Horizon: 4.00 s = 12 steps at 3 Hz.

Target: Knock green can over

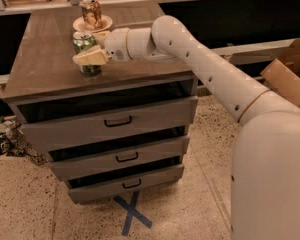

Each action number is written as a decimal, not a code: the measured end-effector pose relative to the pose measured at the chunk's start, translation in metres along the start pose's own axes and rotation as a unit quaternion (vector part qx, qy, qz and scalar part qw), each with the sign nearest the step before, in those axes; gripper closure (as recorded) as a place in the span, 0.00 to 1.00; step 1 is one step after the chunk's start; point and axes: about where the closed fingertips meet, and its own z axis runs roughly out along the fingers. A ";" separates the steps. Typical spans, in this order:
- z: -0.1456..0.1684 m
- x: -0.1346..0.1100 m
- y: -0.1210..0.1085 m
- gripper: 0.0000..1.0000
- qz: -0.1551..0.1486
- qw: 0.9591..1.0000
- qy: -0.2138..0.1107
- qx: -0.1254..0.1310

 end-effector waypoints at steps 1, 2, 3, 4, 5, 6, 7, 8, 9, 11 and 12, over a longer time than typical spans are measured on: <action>0.003 -0.005 0.001 0.62 -0.010 1.000 0.000 -0.007; -0.016 -0.018 -0.003 0.84 -0.064 0.997 0.037 0.003; -0.033 -0.044 -0.017 1.00 -0.133 0.986 0.099 0.008; -0.049 -0.046 -0.047 1.00 -0.187 0.961 0.205 -0.016; -0.054 -0.026 -0.050 1.00 -0.203 0.938 0.275 -0.058; -0.055 0.007 -0.019 1.00 -0.214 0.897 0.357 -0.147; -0.053 0.023 -0.004 1.00 -0.227 0.866 0.405 -0.187; -0.052 0.033 0.004 0.85 -0.229 0.843 0.441 -0.205; -0.050 0.040 0.009 0.63 -0.222 0.835 0.456 -0.212; -0.047 0.044 0.014 0.16 -0.202 0.842 0.454 -0.210; -0.048 0.042 0.014 0.00 -0.192 0.850 0.451 -0.194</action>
Offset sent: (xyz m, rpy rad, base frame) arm 0.0010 -0.0523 0.0606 -0.2614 -0.2873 -0.0417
